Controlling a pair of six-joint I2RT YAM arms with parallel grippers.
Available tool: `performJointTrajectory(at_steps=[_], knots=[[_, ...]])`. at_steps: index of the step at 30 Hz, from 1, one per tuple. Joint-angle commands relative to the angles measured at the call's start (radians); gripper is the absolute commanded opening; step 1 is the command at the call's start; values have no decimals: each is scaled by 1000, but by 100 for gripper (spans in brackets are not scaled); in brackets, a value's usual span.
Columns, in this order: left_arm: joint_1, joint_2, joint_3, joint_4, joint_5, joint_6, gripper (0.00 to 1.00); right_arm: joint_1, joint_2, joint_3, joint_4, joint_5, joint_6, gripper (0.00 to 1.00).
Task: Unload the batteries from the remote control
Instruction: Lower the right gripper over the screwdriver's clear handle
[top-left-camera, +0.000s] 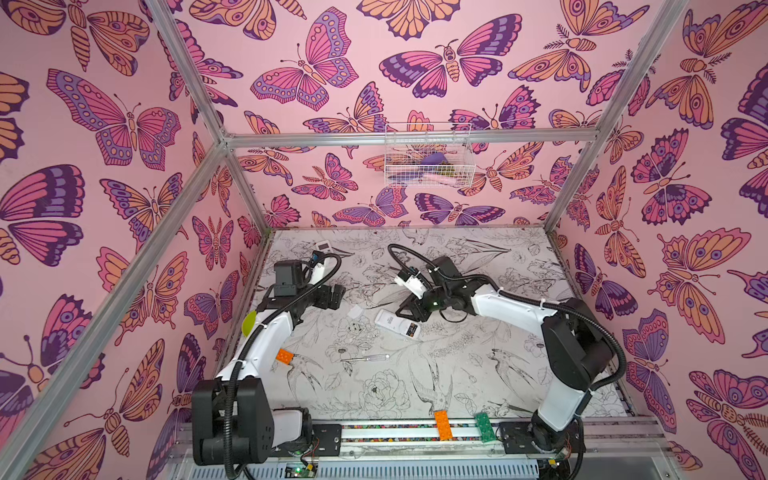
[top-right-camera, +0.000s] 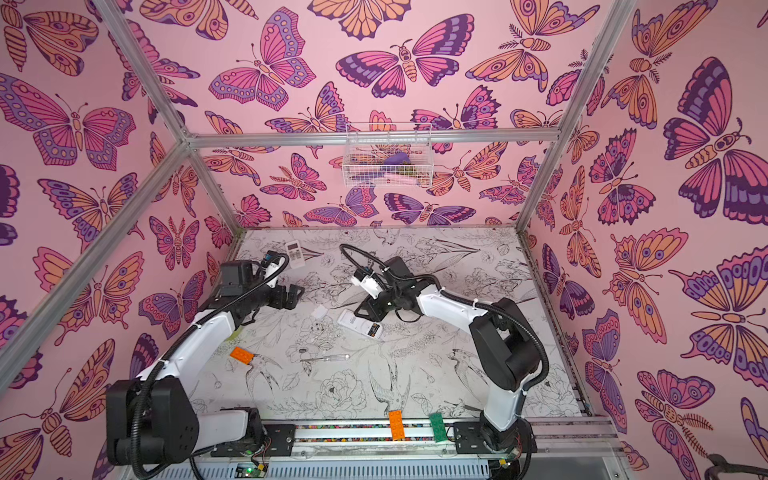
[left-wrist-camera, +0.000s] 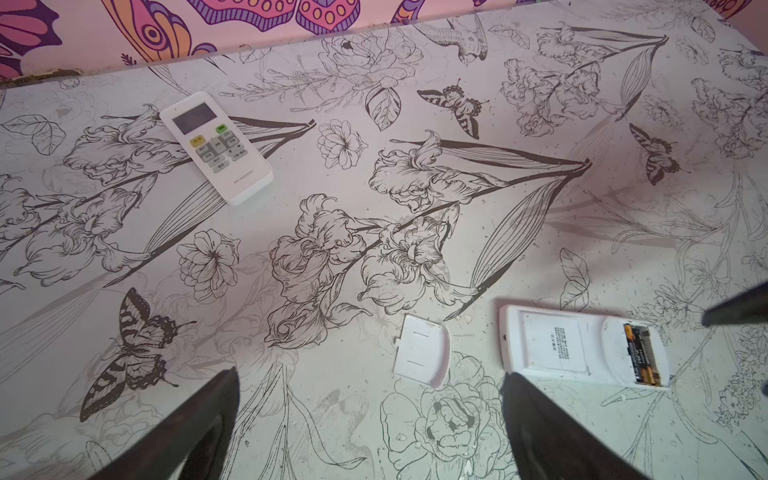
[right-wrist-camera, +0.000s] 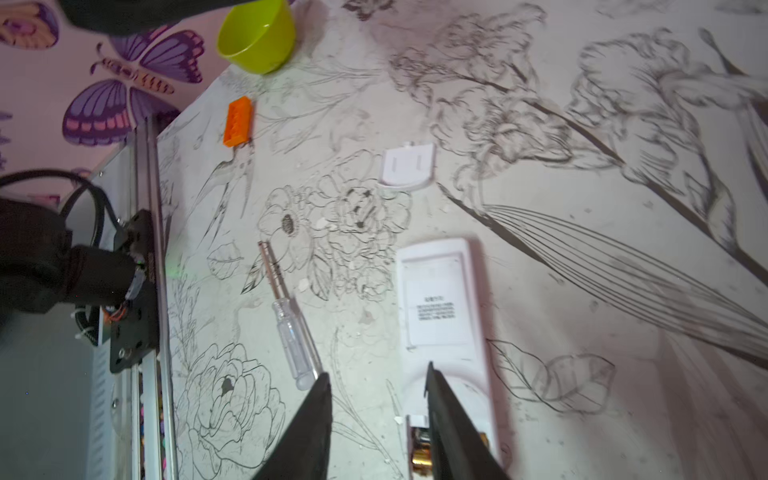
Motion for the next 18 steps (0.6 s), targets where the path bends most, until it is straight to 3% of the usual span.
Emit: performJointTrajectory(at_steps=[1, 13, 18], knots=[[10, -18, -12, 9, 20, 11, 100, 58, -20, -4, -162, -28, -245, 43], [29, -18, -15, 3, 27, 6, 99, 207, 31, -23, -150, -1, -364, 47], [31, -19, -18, 5, 50, 7, 100, 234, 69, -50, -33, -7, -356, 47]])
